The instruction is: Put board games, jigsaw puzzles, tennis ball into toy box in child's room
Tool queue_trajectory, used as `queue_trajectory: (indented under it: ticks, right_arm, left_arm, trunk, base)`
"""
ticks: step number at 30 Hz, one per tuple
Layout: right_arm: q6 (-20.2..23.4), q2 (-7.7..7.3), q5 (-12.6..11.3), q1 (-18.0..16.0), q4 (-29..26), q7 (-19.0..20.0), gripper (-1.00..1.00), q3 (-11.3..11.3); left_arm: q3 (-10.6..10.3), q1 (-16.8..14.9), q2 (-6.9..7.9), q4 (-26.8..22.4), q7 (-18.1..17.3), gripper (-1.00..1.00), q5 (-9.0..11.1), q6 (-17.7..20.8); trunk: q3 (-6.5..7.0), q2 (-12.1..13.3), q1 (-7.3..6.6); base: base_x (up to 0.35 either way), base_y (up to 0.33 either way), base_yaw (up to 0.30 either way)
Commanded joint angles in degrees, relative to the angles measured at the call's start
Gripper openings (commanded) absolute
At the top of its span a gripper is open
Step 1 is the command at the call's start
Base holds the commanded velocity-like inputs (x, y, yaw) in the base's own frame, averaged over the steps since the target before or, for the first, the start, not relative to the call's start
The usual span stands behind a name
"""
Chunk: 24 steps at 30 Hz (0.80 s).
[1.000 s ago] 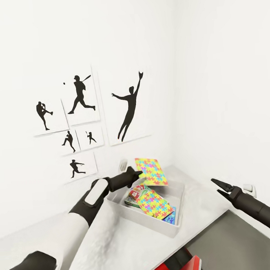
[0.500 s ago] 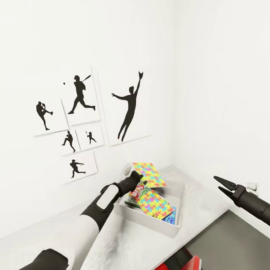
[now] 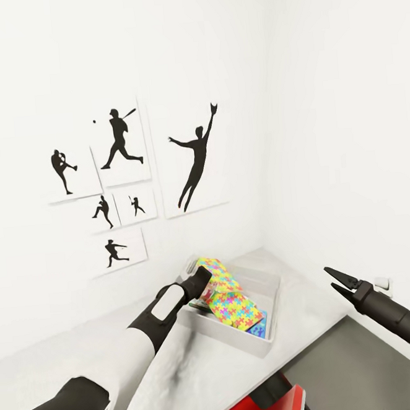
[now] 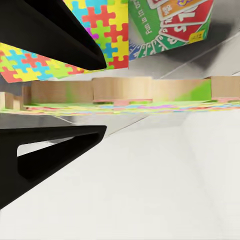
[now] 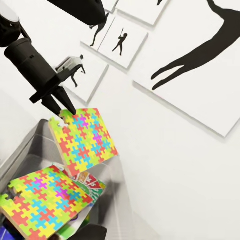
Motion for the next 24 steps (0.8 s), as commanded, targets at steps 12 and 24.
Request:
queue_trajectory:
  ticks: [12,24]
  right_arm:
    - [0.5,-0.28,0.14,-0.03,-0.94,2.27,1.0,-0.36]
    - [2.45,-0.22,0.15,-0.06,-1.49,10.56,1.0,-3.28]
  left_arm:
    - [-0.13,-0.25,0.0,-2.47,4.52,-1.0,0.51,-0.61]
    - [-0.26,-0.45,0.0,-12.62,10.04,-1.0,0.97,-0.2]
  trunk:
    - [-1.15,-0.05,0.02]
    - [-2.28,-0.05,0.02]
  base:
    - [0.0,0.0,0.0]
    - [0.0,0.0,0.0]
